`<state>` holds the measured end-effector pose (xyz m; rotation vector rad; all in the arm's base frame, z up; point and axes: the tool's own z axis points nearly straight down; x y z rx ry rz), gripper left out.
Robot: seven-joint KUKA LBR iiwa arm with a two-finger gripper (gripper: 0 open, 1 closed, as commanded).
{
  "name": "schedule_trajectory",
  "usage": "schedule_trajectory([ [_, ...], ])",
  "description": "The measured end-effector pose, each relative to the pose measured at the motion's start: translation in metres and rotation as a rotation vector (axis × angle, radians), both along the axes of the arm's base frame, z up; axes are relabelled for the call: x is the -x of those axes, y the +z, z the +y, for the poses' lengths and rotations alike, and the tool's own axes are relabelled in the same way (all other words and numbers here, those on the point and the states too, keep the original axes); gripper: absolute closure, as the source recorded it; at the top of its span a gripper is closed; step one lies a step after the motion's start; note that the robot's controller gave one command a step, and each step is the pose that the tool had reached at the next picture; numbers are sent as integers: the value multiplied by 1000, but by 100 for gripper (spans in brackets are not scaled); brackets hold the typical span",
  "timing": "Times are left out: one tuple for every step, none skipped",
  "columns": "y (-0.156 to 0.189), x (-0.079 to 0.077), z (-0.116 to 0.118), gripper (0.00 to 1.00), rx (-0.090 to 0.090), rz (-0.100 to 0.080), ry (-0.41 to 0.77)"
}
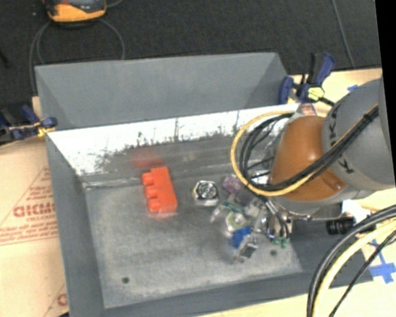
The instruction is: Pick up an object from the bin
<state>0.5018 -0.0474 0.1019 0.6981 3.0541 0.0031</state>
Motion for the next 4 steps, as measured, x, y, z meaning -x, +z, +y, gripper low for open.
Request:
schedule_trajectory([
  [-19,-8,2,0,-2,-28,-219],
  [-23,-31,5,0,-1,-21,-439],
  [-22,-28,12,100,-12,0,-429],
  [-4,-30,11,100,-3,4,-422],
])
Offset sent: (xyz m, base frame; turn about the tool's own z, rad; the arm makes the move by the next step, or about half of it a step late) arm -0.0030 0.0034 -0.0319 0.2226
